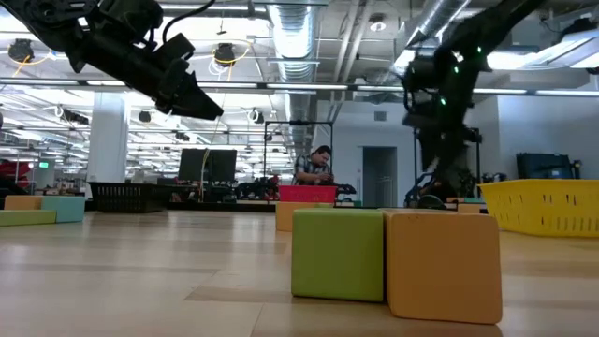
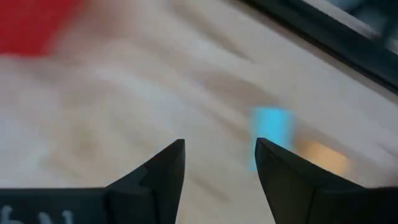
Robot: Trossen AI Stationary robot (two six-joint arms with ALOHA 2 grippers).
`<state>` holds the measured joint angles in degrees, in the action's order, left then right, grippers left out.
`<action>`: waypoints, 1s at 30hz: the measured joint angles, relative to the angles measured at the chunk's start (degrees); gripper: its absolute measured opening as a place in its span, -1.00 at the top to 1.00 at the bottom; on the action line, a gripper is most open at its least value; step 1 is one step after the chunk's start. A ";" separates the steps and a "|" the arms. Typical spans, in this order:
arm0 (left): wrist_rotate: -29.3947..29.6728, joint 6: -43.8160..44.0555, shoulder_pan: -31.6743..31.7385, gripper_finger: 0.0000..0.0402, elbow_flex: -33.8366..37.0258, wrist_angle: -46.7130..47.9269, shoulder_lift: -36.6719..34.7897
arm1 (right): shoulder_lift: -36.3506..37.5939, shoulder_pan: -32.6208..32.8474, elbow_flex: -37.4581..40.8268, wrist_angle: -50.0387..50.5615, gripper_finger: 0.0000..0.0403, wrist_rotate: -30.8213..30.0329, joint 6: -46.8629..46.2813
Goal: Sort & place blocks by color
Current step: Put the orange block into the red bin
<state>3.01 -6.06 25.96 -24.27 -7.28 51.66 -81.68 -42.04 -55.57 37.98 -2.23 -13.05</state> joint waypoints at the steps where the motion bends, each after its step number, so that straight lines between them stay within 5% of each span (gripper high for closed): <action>1: 0.00 -0.35 0.00 -0.51 0.00 -0.10 0.00 | 0.09 2.66 0.00 -1.27 -0.06 0.91 1.24; 9: -0.04 -0.80 0.02 -0.51 0.00 0.05 0.00 | -4.03 25.19 0.00 -12.83 -0.05 4.71 12.32; 17: -2.12 -1.21 0.02 -0.51 0.00 0.38 0.00 | -13.01 41.17 -0.21 -22.02 -0.03 3.60 25.36; 23: -3.89 -2.78 0.00 -0.51 0.00 1.58 -0.02 | -18.70 46.50 -4.73 -23.43 -0.04 -5.77 19.10; 30: -4.26 -3.78 0.00 -0.51 0.02 1.90 -0.01 | -22.76 46.94 -8.53 -21.93 -0.24 -5.19 9.36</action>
<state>-1.26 -9.84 25.96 -24.25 -5.37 51.64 -104.44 4.91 -64.10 16.05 -7.41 -3.69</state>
